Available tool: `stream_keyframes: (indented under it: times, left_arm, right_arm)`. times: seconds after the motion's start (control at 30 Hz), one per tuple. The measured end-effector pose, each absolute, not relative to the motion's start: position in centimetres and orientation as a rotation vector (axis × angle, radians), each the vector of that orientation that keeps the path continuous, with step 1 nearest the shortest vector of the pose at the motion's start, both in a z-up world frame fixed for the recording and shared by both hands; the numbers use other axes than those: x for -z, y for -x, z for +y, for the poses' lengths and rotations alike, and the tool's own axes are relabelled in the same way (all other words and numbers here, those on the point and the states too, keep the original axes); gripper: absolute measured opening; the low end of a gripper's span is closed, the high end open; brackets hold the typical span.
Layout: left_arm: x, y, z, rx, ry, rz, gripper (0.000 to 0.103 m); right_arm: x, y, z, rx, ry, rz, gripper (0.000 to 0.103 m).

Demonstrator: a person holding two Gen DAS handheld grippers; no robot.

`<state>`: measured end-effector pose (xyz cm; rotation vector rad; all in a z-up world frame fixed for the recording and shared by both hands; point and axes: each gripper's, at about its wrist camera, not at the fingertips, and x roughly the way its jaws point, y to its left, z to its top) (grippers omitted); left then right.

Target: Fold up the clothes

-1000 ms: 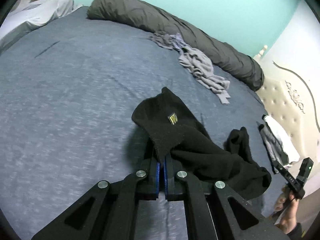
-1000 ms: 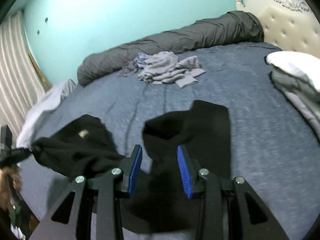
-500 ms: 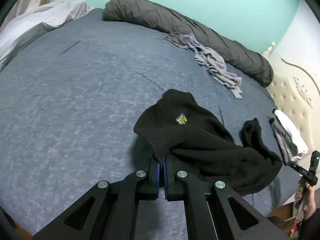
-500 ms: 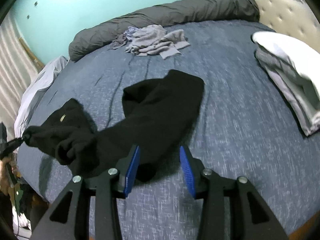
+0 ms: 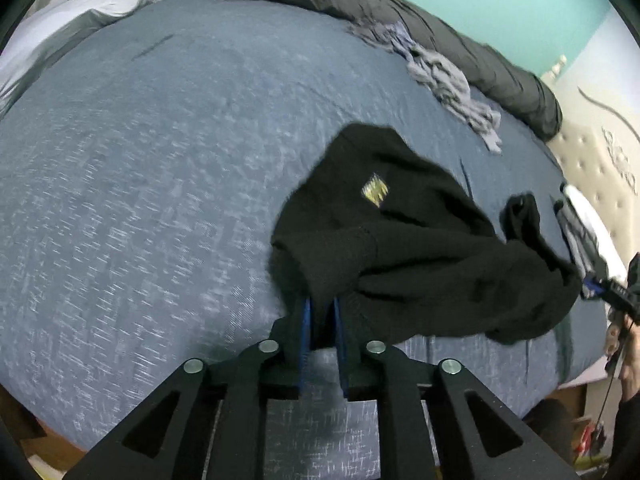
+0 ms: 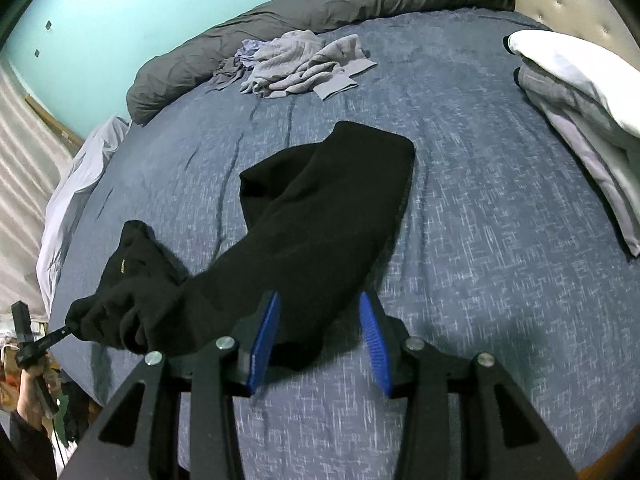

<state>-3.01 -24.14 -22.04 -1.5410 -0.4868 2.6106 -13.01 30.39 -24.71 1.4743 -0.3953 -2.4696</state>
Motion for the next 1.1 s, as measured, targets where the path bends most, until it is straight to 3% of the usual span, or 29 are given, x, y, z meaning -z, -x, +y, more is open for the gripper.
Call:
stream_keyframes:
  times: [0.03,0.1,0.23,0.3,0.4,0.53,1.1]
  left_arm:
    - [21.7,3.2,-24.6,-2.623,1.527,-0.499,0.021]
    - [21.0,3.7,-25.2,-2.64,1.498,-0.523,0.041]
    - [21.0,6.1,-24.7,-2.637,1.494,-0.5,0.042]
    - [21.1,7.8,-24.5,-2.638,1.483,-0.525,0.043]
    - [21.2,10.2,-24.2,-2.632,1.478,-0.541,0.055]
    - [22.1,14.2,-23.1,-2.62,1.531,-0.472,0.056]
    - [26.6,23.5,-21.0,-2.575,1.659,-0.326,0.063]
  right_arm:
    - [24.7,13.5,30.4,2.466,-1.474,-0.408,0.047]
    - [24.9,14.7,30.4,2.459,-1.481,-0.438,0.054]
    - [26.1,17.3,30.1,2.403,-1.54,-0.482,0.064]
    - [27.1,18.9,29.7,2.369,-1.584,-0.503,0.064]
    - [27.4,21.0,28.9,2.355,-1.601,-0.501,0.065]
    - [27.9,23.8,27.8,2.336,-1.624,-0.499,0.074]
    - [32.7,32.8,22.7,2.332,-1.841,-0.324,0.077]
